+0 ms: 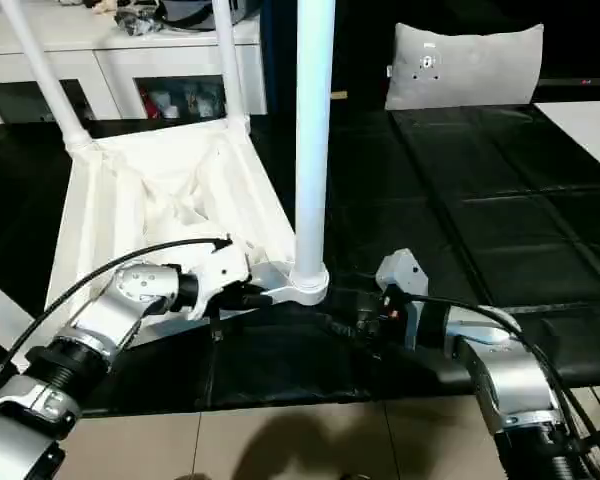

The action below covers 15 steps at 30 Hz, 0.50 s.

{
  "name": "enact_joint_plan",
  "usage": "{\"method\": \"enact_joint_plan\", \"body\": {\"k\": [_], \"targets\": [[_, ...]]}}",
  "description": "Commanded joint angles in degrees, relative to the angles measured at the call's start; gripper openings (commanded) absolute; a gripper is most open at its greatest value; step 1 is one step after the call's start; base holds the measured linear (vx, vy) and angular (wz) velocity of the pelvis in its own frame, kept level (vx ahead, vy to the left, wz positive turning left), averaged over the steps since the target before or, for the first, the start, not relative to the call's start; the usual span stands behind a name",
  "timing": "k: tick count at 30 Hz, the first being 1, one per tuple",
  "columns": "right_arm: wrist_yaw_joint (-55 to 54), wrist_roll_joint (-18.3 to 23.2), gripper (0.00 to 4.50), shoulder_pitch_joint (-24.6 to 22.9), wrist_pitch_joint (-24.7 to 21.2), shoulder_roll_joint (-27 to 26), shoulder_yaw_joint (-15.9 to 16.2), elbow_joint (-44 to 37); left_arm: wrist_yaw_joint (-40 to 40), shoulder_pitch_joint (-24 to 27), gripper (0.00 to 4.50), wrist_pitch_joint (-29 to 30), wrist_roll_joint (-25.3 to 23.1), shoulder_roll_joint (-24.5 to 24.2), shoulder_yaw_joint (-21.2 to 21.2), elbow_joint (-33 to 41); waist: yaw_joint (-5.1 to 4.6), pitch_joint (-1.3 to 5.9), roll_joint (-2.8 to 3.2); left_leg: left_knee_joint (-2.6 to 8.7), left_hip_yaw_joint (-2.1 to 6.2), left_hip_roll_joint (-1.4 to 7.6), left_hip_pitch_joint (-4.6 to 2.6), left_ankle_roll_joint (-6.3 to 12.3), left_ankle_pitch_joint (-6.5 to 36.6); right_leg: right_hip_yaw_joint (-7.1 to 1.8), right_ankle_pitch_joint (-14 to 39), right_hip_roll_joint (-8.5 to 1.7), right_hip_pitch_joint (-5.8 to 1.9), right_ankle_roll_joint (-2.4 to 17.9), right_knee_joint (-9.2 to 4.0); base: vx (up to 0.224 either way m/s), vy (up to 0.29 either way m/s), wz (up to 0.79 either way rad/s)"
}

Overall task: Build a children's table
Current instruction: Rotate leg to tighten

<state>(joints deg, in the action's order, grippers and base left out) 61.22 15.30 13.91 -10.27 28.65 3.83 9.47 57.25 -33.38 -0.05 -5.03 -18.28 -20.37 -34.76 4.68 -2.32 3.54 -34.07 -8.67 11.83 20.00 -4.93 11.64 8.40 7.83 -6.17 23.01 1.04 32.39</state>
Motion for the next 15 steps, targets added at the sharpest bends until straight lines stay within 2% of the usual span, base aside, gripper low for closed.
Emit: {"method": "enact_joint_plan", "body": {"k": [1, 2, 3, 4, 6, 7, 8, 10, 11, 12, 14, 15], "targets": [[0.26, -0.61, 4.50, 1.34, 1.53, 0.62, -0.36, 0.53, 1.99, 1.00, 0.07, -1.25, -2.24, -1.78, -1.89, -1.34, 0.03, 3.33, -1.12, 3.86, -0.37, 0.25, 0.51, 4.07, 14.18, -1.91, 30.44, -2.36, -3.16, 2.80, -5.47, 0.000, 0.000, 0.00], [1.17, -0.26, 4.50, 3.17, 3.16, 0.97, -0.84, 1.88, 6.13, 1.87, 0.07, -3.68, -0.99, -3.14, -2.68, 1.07, 0.11, 3.44, -1.10, 3.86, -0.35, 0.36, 0.38, 4.22, 13.87, -2.06, 30.38, -2.58, -3.05, 2.92, -5.39, 0.000, 0.000, 0.00], [1.80, 0.11, 4.50, 3.74, 3.51, 1.05, -0.97, 2.29, 7.61, 2.15, 0.07, -4.37, -0.62, -3.61, -3.01, 1.81, 0.05, 3.57, -1.05, 3.96, -0.25, 0.47, 0.60, 4.25, 13.50, -2.13, 29.52, -2.65, -3.28, 3.20, -5.13, 0.000, 0.000, 0.00], [2.79, 0.63, 4.50, 4.13, 3.56, 1.22, -1.02, 2.41, 8.91, 2.46, 0.07, -4.90, -0.38, -4.08, -3.39, 2.55, 0.14, 3.58, -1.20, 4.00, -0.31, 0.72, 0.43, 4.49, 13.11, -2.33, 27.83, -2.54, -3.05, 3.97, -4.93, 0.000, 0.000, 0.00], [6.05, 1.72, 4.22, 4.67, 3.27, 1.92, -0.46, 2.25, 11.66, 3.43, 0.00, -6.10, 0.00, -5.22, -4.41, 4.47, 0.49, 3.82, -1.01, 4.06, -0.23, 1.11, 0.46, 4.92, 12.26, -2.61, 24.46, -2.60, -3.24, 5.69, -4.19, 0.000, 0.000, 0.00], [7.58, 2.20, 4.22, 4.84, 2.97, 2.22, -0.08, 2.18, 12.70, 3.86, 0.00, -6.56, 0.07, -5.72, -4.87, 5.31, 0.53, 3.77, -1.00, 4.08, -0.28, 1.21, 0.56, 5.13, 11.72, -2.75, 23.19, -2.58, -3.22, 6.21, -4.06, 0.000, 0.000, 0.00], [11.15, 3.22, 4.12, 5.12, 1.92, 2.88, 1.03, 1.93, 14.59, 4.77, 0.00, -7.34, 0.08, -6.77, -5.87, 7.09, 0.97, 3.95, -0.84, 4.04, -0.31, 1.57, 0.41, 5.56, 10.52, -2.99, 19.09, -2.57, -3.19, 8.32, -3.32, 0.000, 0.000, 0.00], [15.25, 4.30, 4.05, 5.38, 0.11, 3.71, 2.81, 1.39, 15.76, 5.52, 0.00, -8.21, -0.23, -7.78, -6.82, 8.61, 1.42, 4.01, -0.75, 3.99, -0.34, 1.72, 0.52, 6.19, 9.64, -3.09, 16.18, -2.51, -3.41, 9.82, -2.81, 0.000, 0.000, 0.00], [15.83, 4.19, 3.91, 5.55, 0.22, 3.77, 3.37, 1.53, 15.93, 5.64, 0.00, -8.38, -0.29, -7.95, -7.02, 8.87, 1.54, 4.02, -1.10, 3.94, -0.42, 1.71, 0.57, 6.37, 9.25, -3.13, 15.56, -2.51, -3.43, 10.15, -2.75, 0.000, 0.000, 0.00], [15.92, 4.15, 3.80, 5.59, 0.28, 3.78, 3.49, 1.58, 15.97, 5.66, 0.00, -8.41, -0.30, -7.98, -7.05, 8.91, 1.88, 4.02, -0.91, 3.91, -0.48, 1.69, 0.50, 6.26, 8.75, -3.22, 15.05, -2.63, -3.35, 10.62, -2.58, 0.000, 0.000, 0.00], [17.38, 4.11, 3.74, 6.07, 0.05, 3.64, 4.83, 2.28, 16.35, 5.88, 0.00, -8.64, -0.20, -8.03, -6.97, 9.27, 2.13, 3.91, -1.06, 3.93, -0.59, 1.54, 0.46, 5.59, 9.07, -3.28, 16.39, -2.68, -3.41, 10.36, -2.70, 0.000, 0.000, 0.00], [17.38, 4.11, 3.54, 6.07, 0.05, 3.64, 4.84, 2.28, 16.35, 5.88, 0.00, -8.64, -0.20, -8.03, -6.97, 9.27, 2.19, 3.85, -1.10, 3.96, -0.60, 1.49, 0.50, 5.36, 9.38, -3.28, 17.24, -2.75, -3.45, 10.10, -2.80, 0.000, 0.000, 0.00]]}}
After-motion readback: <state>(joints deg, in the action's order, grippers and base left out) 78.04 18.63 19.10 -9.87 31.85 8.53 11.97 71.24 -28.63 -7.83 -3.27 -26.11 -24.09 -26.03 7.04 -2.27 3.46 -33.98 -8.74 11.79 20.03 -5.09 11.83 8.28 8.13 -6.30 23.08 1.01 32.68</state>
